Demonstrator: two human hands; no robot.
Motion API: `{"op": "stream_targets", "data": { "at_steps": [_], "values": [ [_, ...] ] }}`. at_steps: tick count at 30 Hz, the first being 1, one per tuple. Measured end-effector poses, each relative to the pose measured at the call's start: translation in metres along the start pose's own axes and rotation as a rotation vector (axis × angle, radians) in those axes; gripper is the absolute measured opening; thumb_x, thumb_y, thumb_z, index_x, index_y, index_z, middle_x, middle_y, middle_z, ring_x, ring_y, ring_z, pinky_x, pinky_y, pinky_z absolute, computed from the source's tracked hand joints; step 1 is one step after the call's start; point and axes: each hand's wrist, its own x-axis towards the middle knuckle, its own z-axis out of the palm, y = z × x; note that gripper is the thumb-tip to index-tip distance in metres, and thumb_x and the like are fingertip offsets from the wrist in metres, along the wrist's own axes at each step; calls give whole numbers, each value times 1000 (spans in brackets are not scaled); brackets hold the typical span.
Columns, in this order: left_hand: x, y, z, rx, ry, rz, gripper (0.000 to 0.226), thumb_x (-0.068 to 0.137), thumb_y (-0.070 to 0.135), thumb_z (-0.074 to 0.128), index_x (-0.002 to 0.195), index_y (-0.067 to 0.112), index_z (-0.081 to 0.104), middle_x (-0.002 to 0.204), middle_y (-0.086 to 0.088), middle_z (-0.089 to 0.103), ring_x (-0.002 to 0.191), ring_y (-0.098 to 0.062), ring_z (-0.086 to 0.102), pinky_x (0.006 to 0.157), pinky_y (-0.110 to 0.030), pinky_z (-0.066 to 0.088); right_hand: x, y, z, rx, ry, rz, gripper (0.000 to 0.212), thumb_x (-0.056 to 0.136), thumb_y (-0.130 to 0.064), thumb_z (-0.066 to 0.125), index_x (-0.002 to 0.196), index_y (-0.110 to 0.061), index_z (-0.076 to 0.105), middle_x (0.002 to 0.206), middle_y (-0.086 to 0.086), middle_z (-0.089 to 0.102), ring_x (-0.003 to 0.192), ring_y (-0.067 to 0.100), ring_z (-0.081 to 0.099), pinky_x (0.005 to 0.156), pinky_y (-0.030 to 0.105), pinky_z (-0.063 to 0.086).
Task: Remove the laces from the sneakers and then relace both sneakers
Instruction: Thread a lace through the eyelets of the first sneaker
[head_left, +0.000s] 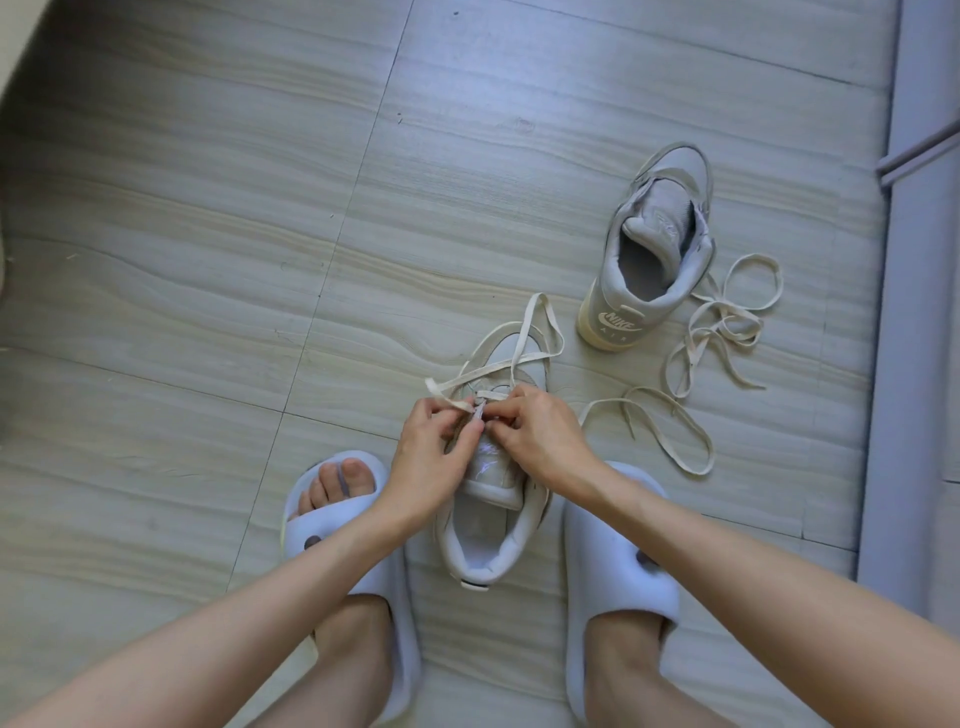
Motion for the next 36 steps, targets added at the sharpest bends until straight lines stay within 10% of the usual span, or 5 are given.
{"op": "stream_targets", "data": {
  "at_steps": [9,32,36],
  "values": [
    [2,3,-4,-36,65,-13,8,87,19,64,91,18,71,96,0,62,74,-3,56,72,-19,41,1,-6,-2,-26,9,48,22,89,-26,55,104,-29,71,96,2,59,98,25,56,74,31,39],
    [1,-2,-8,287,8,174,23,92,22,53,110,13,63,102,-1,51,92,-21,57,82,-38,47,2,-14,2,-68,26,114,17,90,-27,53,96,-17,66,105,5,56,102,29,55,73,30,33],
    [10,-1,-6,221,12,80,27,89,16,54,116,13,62,100,4,49,92,-17,57,84,-21,39,-4,-13,-10,-11,-23,72,14,91,-16,49,92,-11,61,96,5,53,96,26,53,77,30,36]
  ]
}}
